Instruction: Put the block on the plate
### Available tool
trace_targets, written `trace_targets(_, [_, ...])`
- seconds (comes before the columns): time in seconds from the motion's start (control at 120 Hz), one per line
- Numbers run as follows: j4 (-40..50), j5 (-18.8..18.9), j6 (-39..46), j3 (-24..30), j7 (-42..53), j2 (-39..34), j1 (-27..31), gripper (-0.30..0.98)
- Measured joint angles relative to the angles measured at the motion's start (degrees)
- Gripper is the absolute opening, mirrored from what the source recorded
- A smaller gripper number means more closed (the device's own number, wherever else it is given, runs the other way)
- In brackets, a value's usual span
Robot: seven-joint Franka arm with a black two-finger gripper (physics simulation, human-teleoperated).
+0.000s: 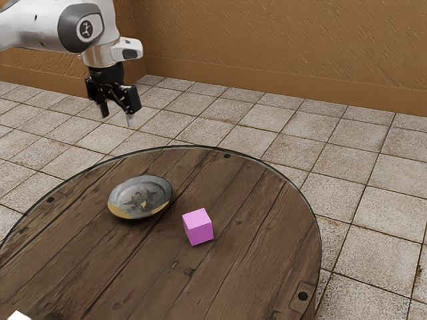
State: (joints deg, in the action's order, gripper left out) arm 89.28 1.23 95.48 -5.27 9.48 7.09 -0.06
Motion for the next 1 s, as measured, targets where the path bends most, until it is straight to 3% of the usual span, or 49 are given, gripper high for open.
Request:
trace_targets(0.117, [1.40, 0.01, 0.55, -0.04, 1.10, -0.12, -0.10, 0.69])
trace_targets(0.2, [7.13, -0.01, 2.99, -0.34, 1.51, -1.55, -1.22, 0.69])
trace_targets(0.417, [9.75, -0.68, 8.12, -6.59, -5.53, 3.59, -11.10, 0.69])
trace_targets(0.733, [10.22, -4.71, 16.40, -6.86, -33.30, 10.92, -16.76, 0.69])
trace_targets(0.867, [12.27, -6.50, 21.77, -12.94, -46.53, 13.32, -22.55, 0.69])
trace_targets(1.0, [15.65, -7.07, 28.74, -14.12, -57.60, 15.34, -24.43, 0.69])
